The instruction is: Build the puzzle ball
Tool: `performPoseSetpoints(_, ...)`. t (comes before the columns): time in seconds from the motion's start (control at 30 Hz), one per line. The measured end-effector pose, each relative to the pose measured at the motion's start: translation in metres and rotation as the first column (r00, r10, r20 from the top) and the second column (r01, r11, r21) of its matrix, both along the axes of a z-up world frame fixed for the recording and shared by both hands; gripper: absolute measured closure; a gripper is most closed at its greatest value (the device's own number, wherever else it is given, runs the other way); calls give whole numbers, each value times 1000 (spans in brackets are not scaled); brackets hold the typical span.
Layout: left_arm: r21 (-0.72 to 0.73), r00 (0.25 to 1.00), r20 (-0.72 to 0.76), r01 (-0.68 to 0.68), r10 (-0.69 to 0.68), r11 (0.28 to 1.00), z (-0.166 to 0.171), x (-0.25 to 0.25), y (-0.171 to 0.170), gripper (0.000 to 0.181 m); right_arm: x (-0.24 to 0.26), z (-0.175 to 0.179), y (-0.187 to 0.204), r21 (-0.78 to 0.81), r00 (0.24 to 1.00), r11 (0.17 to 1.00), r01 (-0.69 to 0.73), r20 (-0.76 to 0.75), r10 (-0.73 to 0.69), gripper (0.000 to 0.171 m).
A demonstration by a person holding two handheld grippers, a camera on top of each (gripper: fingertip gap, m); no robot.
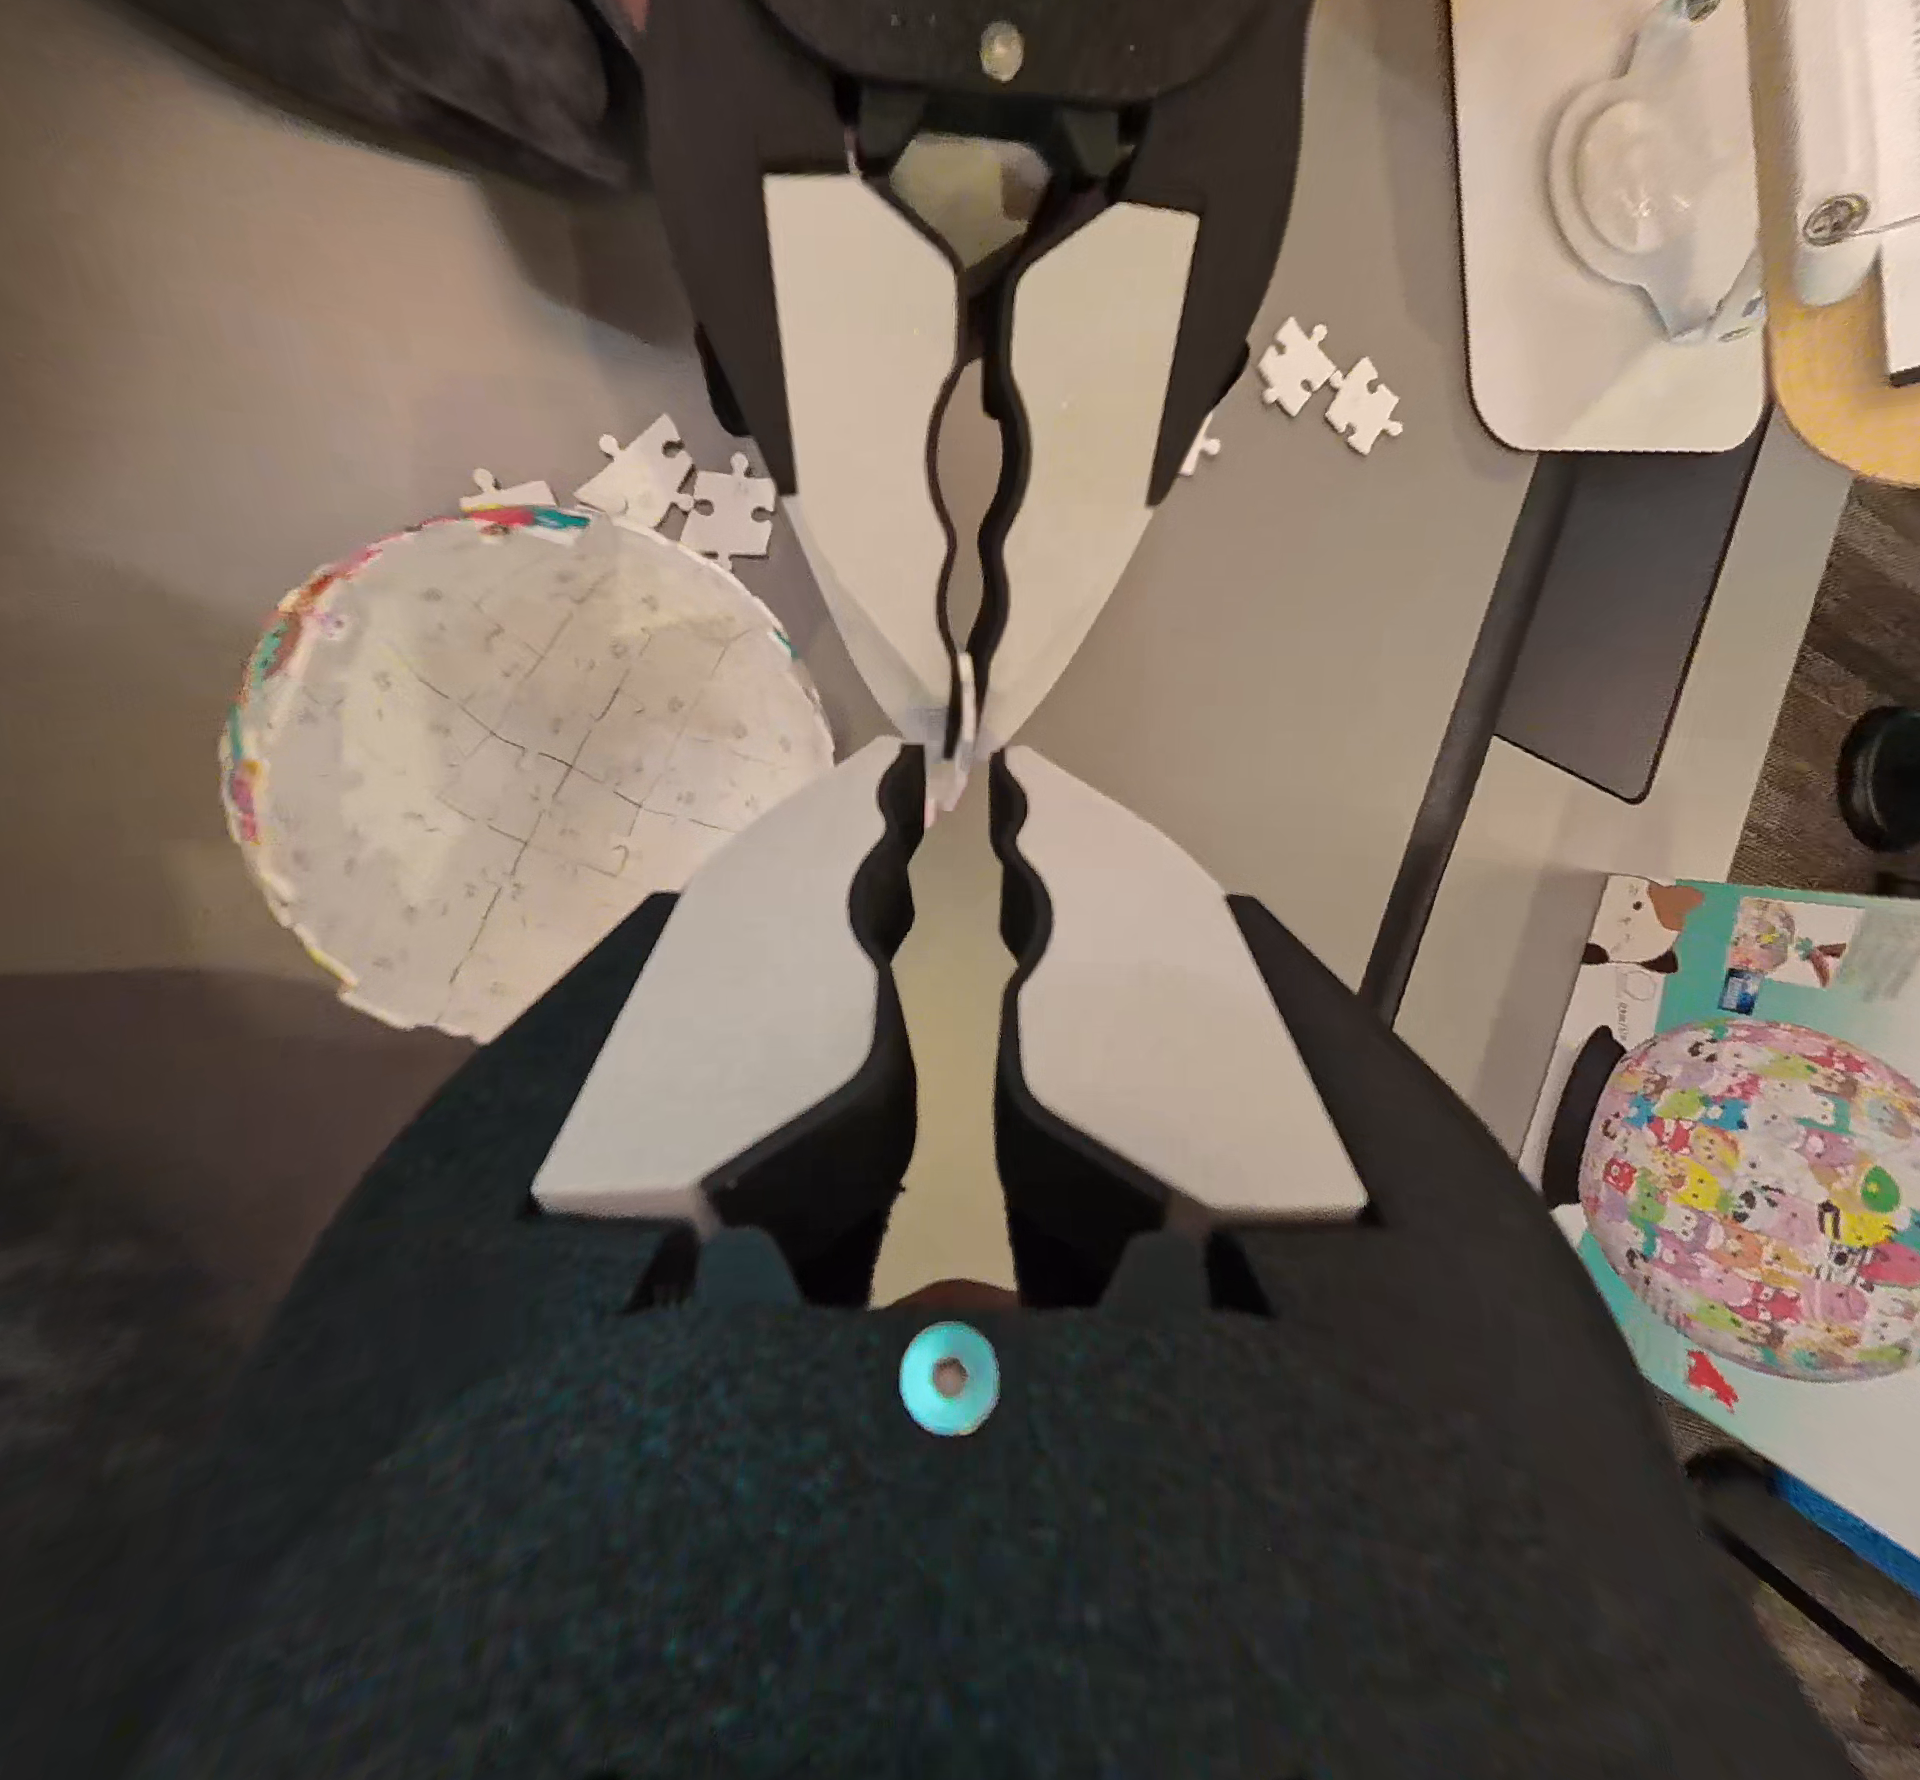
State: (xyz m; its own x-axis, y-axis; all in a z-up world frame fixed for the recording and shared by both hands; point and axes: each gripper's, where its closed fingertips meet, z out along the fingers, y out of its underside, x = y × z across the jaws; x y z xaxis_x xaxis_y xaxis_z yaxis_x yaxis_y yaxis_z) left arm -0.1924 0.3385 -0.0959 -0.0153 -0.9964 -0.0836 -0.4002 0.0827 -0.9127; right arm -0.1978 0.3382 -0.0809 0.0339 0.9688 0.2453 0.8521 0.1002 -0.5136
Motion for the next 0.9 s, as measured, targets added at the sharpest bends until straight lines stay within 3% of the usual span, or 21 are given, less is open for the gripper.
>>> performPoseSetpoints(0.3, -92, 999, 28, 25, -22, 995, -1, 1, -4, 177, -1, -5, 2, 1, 1000, 1000, 11, 20, -11, 169)
performPoseSetpoints(0.4, -211, 997, 2, 70, -71, 975, -6, -9, -11, 152, 7, -9, 5, 14, 997, 998, 68, 46, -69, 169)
performPoseSetpoints(0.47, -287, 995, -13, 90, -98, 954, -10, -15, -14, 145, 11, -14, 1, -21, 993, 994, 106, 47, -104, 169)
performPoseSetpoints(0.67, -352, 973, -106, 158, -207, 923, -29, -16, -31, 159, 12, -32, -10, -110, 983, 980, 168, 92, -158, 169)
performPoseSetpoints(0.9, -423, 969, -111, 153, -219, 893, -44, -14, -27, 166, 12, -54, -19, -173, 977, 967, 188, 134, -166, 170)
